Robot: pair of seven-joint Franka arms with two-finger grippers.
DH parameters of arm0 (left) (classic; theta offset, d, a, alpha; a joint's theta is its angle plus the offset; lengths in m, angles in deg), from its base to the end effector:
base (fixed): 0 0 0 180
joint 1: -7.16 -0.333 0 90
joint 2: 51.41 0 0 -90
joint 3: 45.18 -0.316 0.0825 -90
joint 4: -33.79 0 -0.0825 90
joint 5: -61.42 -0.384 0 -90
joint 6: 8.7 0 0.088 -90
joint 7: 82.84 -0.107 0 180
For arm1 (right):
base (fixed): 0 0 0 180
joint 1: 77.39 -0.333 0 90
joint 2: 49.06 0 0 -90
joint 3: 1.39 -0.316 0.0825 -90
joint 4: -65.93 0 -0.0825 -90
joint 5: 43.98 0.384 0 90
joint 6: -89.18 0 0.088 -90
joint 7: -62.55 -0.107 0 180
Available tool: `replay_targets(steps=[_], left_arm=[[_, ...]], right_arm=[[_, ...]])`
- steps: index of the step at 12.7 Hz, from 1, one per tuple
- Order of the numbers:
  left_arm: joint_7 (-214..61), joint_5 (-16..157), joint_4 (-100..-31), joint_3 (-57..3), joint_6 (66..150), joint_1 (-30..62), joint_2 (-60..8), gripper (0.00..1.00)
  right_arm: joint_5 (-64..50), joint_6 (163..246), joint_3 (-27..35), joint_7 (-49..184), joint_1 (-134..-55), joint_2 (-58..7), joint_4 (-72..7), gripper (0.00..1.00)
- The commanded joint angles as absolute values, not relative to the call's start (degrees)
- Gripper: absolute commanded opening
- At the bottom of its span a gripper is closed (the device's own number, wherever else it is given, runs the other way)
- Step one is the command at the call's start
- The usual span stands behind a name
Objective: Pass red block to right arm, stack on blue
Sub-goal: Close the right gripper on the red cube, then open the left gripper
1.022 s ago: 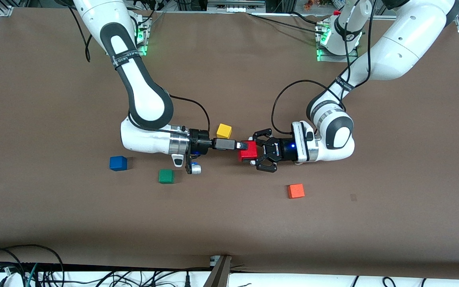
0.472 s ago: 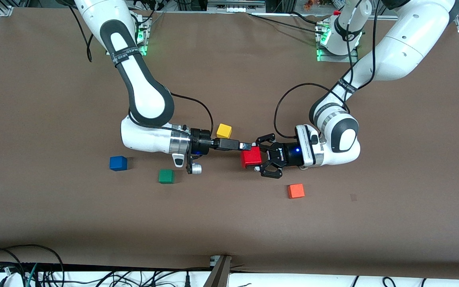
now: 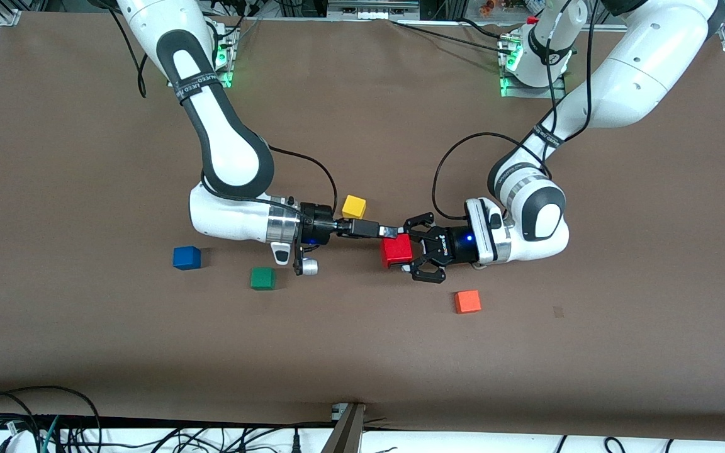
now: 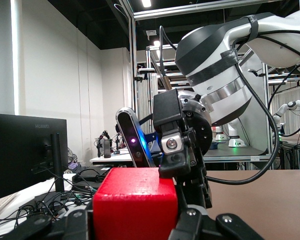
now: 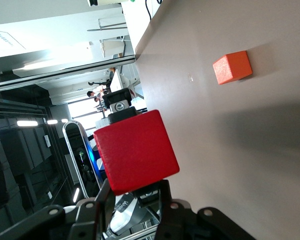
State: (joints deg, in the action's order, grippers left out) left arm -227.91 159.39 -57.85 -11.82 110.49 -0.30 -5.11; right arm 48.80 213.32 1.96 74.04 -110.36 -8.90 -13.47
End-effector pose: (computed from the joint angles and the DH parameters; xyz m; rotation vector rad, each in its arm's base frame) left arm 0.6515 -0.2884 0.2618 1.2097 -1.0852 1.4309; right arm 0.6339 0.4177 0.3389 -1.8332 0.2446 0.1493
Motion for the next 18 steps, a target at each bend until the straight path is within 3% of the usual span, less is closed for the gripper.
replay_targets(steps=[1,2,3,18], left_arm=[[-227.95,159.60,-56.48,-11.69,109.95,1.10,-5.61,0.00],[-227.95,159.60,-56.48,-11.69,109.95,1.10,-5.61,0.00],[-227.86,159.60,-56.56,-11.60,109.95,1.10,-5.61,0.01],[-223.99,159.60,-59.46,-11.52,109.87,1.62,-5.79,0.01]], right_arm=[[48.75,213.90,2.30,75.38,-111.05,-8.37,-13.53,0.52],[48.57,213.90,2.48,76.78,-111.05,-8.37,-13.35,0.71],[48.57,213.90,2.57,78.44,-110.96,-8.37,-13.26,0.99],[48.57,214.69,3.80,90.24,-110.17,-6.26,-9.14,1.00]])
